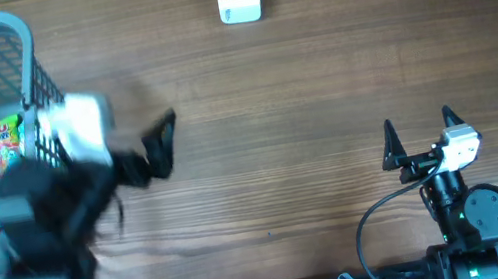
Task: Scan the item barcode
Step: 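Move the left gripper over the grey basket, then grasp the green-lidded jar in the basket with the left gripper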
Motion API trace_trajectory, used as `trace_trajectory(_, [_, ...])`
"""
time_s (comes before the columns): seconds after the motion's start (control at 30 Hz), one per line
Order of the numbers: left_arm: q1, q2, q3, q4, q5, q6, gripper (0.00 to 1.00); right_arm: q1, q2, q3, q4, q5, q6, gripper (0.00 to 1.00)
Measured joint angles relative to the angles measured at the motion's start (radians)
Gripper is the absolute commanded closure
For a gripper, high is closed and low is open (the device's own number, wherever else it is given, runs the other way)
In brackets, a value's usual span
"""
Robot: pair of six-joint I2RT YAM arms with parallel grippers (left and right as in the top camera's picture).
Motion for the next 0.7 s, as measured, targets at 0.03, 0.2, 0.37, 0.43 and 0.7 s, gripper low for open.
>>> trace_trajectory(0.03, [0.000,0.072,0.106,-0.071,-0.003,0.000,0.00,0.000,0.001,0.000,0.001,0.000,0.000,0.00])
trace_trajectory(0.2, [0.010,0.325,0.397,-0.236,-0.070,-0.043,0.00,0.000,0.001,0.000,0.000,0.000,0.000,0.00])
trace_trajectory(0.37, [0.282,0.341,0.470,-0.399,-0.364,-0.422,0.00,0.000,0.001,0.000,0.000,0.000,0.000,0.00])
trace_trajectory(0.43, [0.485,0.352,0.472,-0.468,-0.417,-0.539,0.00,0.000,0.001,0.000,0.000,0.000,0.000,0.00])
trace_trajectory(0.7, [0.695,0.519,0.472,-0.689,-0.480,-0.661,0.00,0.000,0.001,0.000,0.000,0.003,0.000,0.00])
